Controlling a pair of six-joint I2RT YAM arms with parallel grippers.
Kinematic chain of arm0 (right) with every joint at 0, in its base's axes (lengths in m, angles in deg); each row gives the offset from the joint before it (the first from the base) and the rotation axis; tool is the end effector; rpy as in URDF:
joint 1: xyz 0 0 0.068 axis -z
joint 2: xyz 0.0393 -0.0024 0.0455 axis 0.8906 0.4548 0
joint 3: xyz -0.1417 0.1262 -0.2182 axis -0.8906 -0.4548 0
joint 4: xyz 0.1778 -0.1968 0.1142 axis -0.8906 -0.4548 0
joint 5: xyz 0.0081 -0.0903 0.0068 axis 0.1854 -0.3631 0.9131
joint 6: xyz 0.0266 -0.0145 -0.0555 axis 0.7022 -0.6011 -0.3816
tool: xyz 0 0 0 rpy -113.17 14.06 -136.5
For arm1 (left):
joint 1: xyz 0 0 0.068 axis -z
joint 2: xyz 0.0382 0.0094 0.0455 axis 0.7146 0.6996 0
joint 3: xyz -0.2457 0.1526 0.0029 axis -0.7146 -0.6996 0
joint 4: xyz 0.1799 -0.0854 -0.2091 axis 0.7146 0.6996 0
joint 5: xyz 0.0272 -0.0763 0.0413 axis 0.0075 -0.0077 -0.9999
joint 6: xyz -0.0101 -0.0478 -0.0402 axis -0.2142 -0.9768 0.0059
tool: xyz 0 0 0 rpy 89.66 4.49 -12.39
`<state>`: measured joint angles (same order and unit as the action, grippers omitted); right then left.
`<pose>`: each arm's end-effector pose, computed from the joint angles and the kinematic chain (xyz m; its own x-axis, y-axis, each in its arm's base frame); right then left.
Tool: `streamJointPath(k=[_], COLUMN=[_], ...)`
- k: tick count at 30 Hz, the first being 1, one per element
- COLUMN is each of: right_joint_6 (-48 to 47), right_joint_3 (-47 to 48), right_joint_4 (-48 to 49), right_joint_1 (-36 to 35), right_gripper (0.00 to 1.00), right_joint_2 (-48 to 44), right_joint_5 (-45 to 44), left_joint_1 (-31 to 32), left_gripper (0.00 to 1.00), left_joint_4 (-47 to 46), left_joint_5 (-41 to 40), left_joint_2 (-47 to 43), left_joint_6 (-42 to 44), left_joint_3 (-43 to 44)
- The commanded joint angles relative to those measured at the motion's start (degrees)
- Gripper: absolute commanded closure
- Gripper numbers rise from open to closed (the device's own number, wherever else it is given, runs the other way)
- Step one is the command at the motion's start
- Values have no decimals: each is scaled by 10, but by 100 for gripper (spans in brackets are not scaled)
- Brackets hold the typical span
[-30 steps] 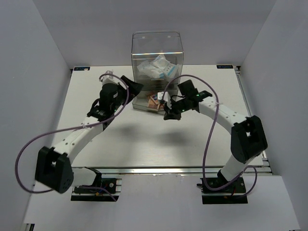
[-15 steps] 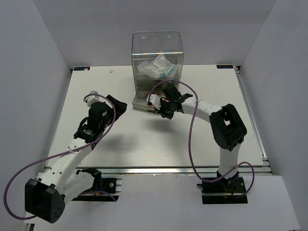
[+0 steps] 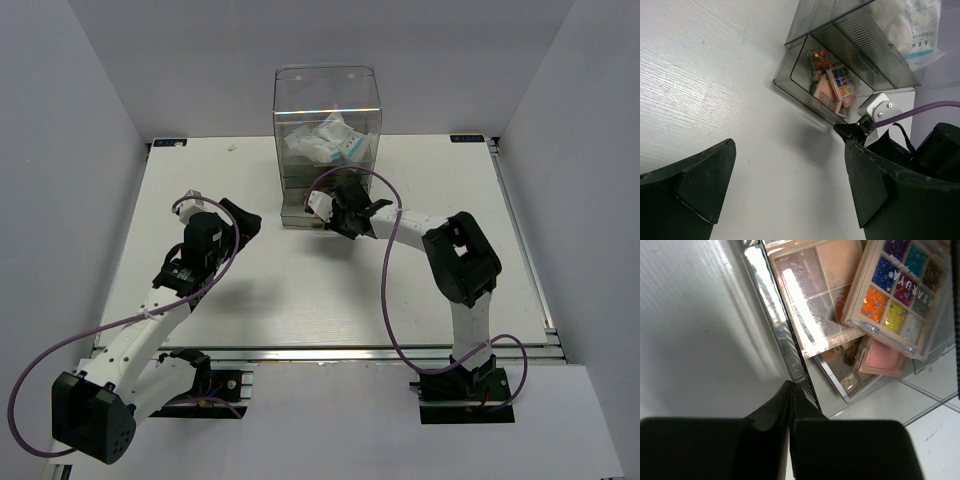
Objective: Organize the makeup
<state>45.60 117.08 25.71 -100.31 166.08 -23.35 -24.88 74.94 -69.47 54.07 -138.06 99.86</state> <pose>0.3800 0.2873 0.1593 -0.1020 -0.8532 -0.5115 -0.8175 0.3649 -0.4456 0.2323 -0.0765 0.2728 -0.4000 -0.6824 -0.6119 -0.2583 0.7245 -0.6391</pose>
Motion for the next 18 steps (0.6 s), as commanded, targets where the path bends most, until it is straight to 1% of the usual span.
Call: streamJointPath(k=[1,9,18], right_joint_6=[-17,-36,-66], right_joint_3=[11,54,89], right_joint_4=[46,45,91], right_joint_1=[7,15,19], right_gripper=[100,100,100], right_joint_2=[-2,39,75], right_joint_5=[-32,-12,19], left_joint_1=[-3,-3,-6], left_gripper=[2,2,2], left_joint_4=[1,2,13], left_joint_5=[-7,-5,-7], left_joint_2=[-2,5,4], left_joint_6=[1,3,-3], left_joint_3=[0,-1,1])
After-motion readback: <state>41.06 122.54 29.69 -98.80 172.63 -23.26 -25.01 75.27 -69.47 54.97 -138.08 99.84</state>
